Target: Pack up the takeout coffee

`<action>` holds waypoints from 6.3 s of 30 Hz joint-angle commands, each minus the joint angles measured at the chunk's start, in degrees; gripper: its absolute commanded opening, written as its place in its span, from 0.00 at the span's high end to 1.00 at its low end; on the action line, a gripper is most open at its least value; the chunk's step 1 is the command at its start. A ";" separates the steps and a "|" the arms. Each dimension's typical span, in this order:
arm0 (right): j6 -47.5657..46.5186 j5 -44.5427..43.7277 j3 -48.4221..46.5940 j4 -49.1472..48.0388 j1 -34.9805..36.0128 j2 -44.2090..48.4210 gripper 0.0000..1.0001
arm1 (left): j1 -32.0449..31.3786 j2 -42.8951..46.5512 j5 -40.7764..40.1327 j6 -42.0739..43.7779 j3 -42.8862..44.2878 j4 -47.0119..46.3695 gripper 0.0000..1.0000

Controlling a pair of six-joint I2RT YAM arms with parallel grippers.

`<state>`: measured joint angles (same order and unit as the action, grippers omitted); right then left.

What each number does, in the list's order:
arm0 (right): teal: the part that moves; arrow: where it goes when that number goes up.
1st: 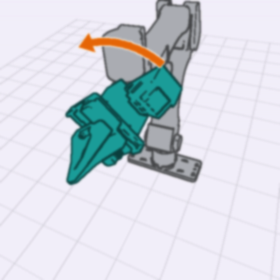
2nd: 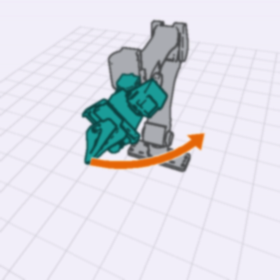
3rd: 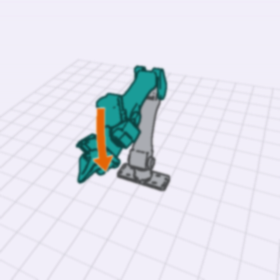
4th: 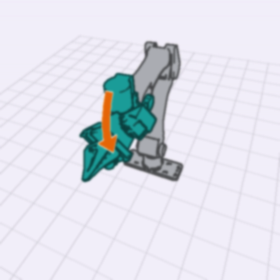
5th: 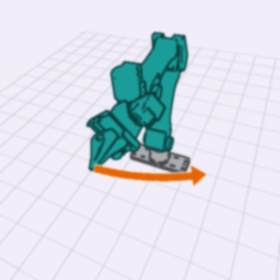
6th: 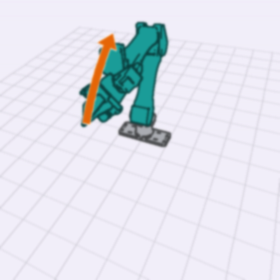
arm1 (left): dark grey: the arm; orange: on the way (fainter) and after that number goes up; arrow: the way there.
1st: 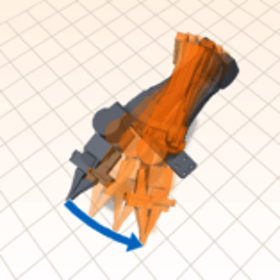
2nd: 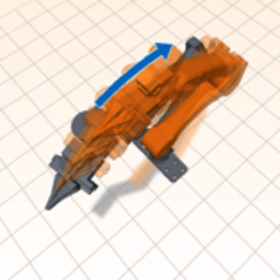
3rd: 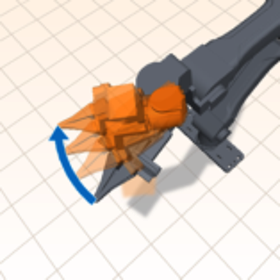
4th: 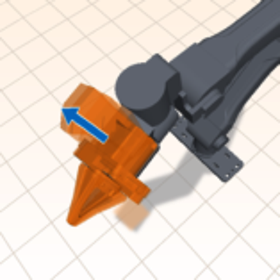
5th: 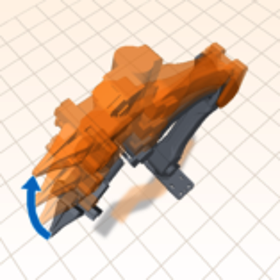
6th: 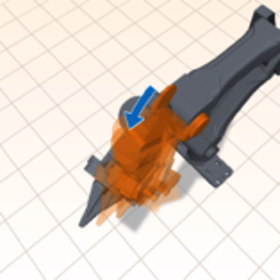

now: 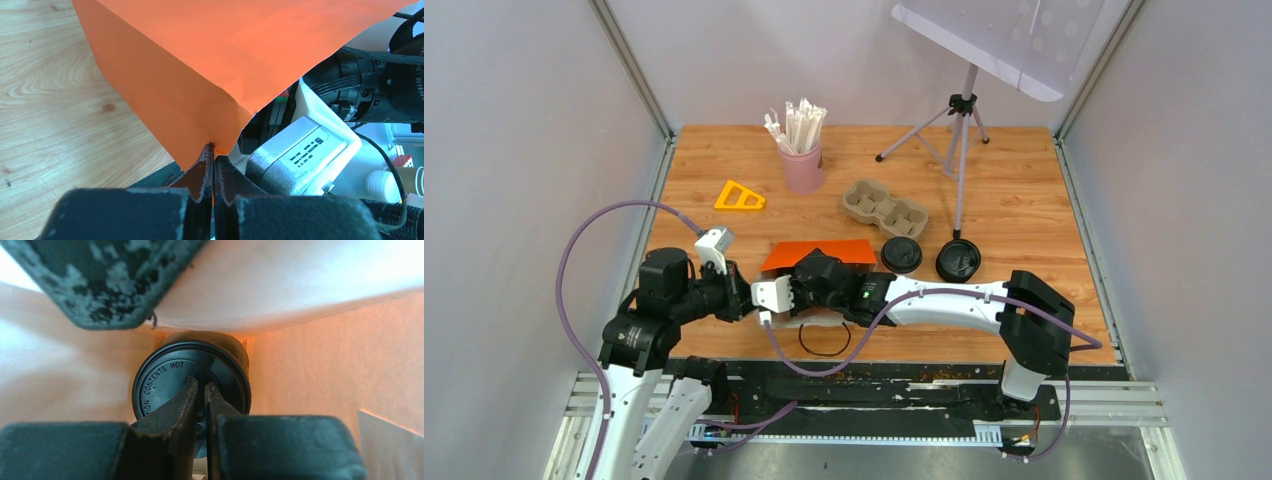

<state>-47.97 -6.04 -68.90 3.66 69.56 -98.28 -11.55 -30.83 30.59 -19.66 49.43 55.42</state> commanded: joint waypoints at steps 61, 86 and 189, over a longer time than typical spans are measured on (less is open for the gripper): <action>6.04 20.63 -11.86 28.36 1.27 4.41 0.66 | -0.08 0.15 -8.42 -6.41 5.24 0.36 1.00; -1.89 27.52 -17.35 40.66 2.25 5.18 0.67 | -0.06 -0.58 -12.63 -8.82 7.46 4.08 1.00; 21.09 29.28 -22.17 36.60 1.95 7.88 0.53 | -0.05 -4.79 -12.91 -11.38 11.51 4.28 1.00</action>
<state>-27.90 16.23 -87.09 35.70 71.55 -88.58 -11.62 -35.31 18.70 -30.02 58.81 60.62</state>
